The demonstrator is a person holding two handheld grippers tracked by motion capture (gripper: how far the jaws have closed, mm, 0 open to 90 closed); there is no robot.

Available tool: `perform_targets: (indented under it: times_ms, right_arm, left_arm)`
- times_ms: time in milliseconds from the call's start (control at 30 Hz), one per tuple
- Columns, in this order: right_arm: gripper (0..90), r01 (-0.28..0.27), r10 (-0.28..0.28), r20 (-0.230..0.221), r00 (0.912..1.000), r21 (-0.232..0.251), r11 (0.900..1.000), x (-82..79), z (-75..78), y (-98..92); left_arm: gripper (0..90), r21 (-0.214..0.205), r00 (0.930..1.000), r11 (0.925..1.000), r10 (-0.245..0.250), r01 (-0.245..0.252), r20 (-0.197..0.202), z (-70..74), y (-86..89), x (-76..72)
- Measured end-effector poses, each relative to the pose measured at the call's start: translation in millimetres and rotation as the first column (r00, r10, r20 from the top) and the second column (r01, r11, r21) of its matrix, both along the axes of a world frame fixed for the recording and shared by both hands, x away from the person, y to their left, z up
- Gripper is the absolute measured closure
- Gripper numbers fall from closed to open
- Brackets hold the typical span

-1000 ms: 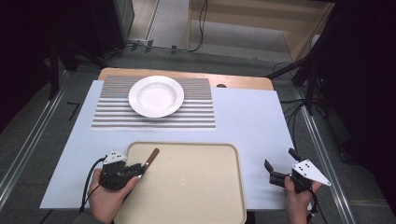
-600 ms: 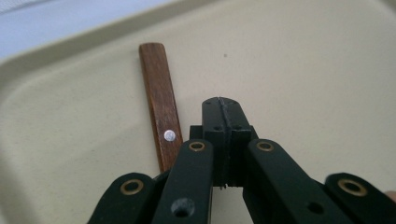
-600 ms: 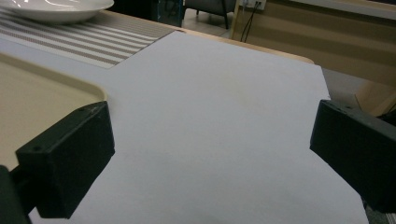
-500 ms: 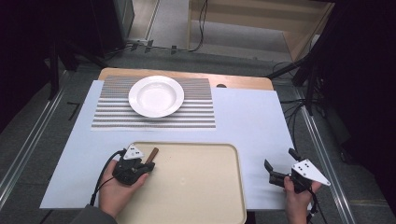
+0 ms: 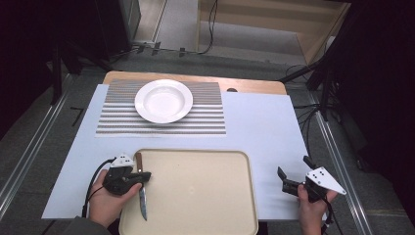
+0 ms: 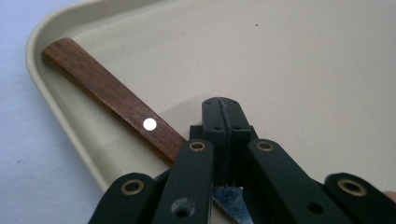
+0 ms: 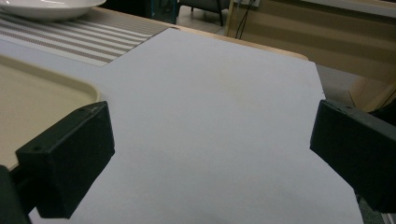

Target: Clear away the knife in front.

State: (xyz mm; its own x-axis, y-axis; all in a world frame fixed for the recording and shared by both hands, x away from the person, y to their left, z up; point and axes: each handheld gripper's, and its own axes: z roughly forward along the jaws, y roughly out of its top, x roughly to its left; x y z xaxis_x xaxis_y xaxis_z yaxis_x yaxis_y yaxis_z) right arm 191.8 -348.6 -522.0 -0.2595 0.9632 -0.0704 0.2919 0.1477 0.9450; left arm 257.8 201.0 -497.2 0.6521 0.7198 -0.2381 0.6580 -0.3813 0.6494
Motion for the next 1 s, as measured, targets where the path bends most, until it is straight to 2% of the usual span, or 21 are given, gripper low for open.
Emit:
perform_targets:
  times_ms: [300,567,633,700,767,800,900,967,1000]
  right_arm:
    - [0.0,0.01,-0.01,-0.001,1.0,0.0,1.0,0.3,-0.1,-0.3]
    - [0.0,0.012,-0.012,-0.007,0.9999,-0.005,0.9999,0.4,0.0,0.3]
    - [0.0,0.012,-0.012,-0.007,0.9999,-0.007,0.9999,0.6,-0.1,0.4]
    - [0.0,0.012,-0.012,-0.006,0.9999,-0.007,0.9999,0.6,-0.1,0.5]
    - [0.0,0.012,-0.012,-0.007,0.9999,-0.009,0.9999,0.7,-0.2,0.5]
    - [0.0,0.012,-0.012,-0.007,0.9999,-0.009,0.9999,0.7,-0.2,0.5]
    - [0.0,0.011,-0.011,-0.006,0.9999,-0.008,0.9999,0.7,-0.2,0.6]
    - [0.0,0.01,-0.01,-0.006,0.9999,-0.007,0.9999,0.7,-0.2,0.5]
    - [0.0,0.01,-0.01,-0.006,0.9999,-0.007,0.9999,0.7,-0.2,0.5]
  left_arm:
    - [89.6,-0.029,0.9996,0.9992,0.029,-0.029,0.0,0.3,17.4,4.6]
    - [89.6,-0.035,0.9993,0.9988,0.035,-0.035,0.013,1.3,21.8,4.6]
    - [89.5,-0.057,0.9989,0.9979,0.034,-0.032,0.032,1.9,22.9,3.4]
    - [89.0,-0.104,0.998,0.9943,0.03,-0.024,0.056,4.3,25.4,2.0]
    - [78.6,-0.15,0.996,0.9885,0.028,-0.015,0.085,8.1,27.8,0.6]
    - [78.6,-0.165,0.9934,0.9862,0.032,-0.014,0.11,10.0,28.7,-0.6]
    - [66.4,-0.189,0.989,0.9819,0.032,-0.004,0.145,13.6,30.0,-2.6]
    - [64.9,-0.208,0.9866,0.9782,0.031,0.003,0.16,14.8,31.2,-3.4]
    - [55.0,-0.204,0.9852,0.9789,0.035,0.0,0.168,15.6,31.3,-3.5]
